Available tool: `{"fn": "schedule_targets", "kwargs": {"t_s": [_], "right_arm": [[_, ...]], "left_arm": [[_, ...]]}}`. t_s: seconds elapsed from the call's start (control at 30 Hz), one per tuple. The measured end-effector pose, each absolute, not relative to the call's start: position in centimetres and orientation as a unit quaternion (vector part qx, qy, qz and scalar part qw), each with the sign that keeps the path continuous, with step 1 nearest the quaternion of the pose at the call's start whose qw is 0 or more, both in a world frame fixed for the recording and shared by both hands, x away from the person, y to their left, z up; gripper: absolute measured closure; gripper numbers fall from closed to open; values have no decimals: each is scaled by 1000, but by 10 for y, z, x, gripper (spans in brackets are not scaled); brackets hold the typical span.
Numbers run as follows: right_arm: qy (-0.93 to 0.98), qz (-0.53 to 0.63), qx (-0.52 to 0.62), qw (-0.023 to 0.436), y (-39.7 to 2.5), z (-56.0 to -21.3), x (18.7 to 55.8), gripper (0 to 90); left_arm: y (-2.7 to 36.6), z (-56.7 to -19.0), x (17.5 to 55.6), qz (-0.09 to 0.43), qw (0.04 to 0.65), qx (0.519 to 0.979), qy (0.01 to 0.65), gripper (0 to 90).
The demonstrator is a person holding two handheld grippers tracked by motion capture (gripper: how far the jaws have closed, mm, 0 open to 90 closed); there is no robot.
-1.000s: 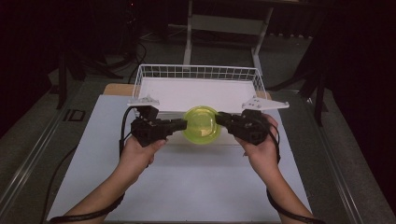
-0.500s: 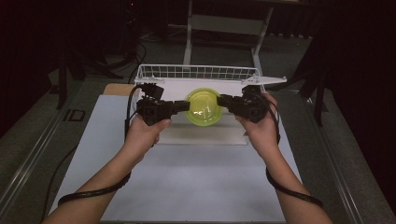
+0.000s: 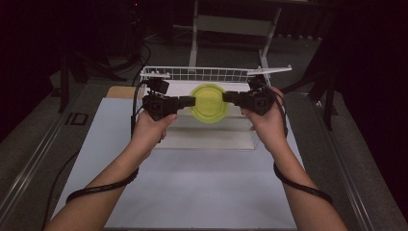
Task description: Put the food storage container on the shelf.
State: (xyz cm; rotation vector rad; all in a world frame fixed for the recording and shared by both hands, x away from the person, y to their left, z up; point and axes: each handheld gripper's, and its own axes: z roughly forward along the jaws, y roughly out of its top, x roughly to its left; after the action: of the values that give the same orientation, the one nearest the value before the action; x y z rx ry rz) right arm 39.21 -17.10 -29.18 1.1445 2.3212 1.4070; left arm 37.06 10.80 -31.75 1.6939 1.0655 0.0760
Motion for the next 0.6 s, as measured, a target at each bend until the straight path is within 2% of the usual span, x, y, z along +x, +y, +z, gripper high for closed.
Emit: {"fn": "schedule_targets", "kwargs": {"t_s": [0.17,0.2,0.3,0.43,0.53,0.6], "right_arm": [[784,468,399,85,-170,-290,400,786],[781,462,411,87,-169,-289,406,738],[777,461,419,94,-168,-290,411,696],[763,473,427,106,-170,-292,413,611],[762,475,425,112,-172,-293,414,600],[763,475,424,113,-172,-293,413,583]], "left_arm": [[106,-316,375,39,537,710,454,779],[105,-317,379,33,534,709,459,768],[104,-319,384,30,536,704,465,728],[105,-324,389,21,541,696,473,665],[105,-325,392,28,535,695,480,558],[105,-325,393,28,533,693,484,527]]}}
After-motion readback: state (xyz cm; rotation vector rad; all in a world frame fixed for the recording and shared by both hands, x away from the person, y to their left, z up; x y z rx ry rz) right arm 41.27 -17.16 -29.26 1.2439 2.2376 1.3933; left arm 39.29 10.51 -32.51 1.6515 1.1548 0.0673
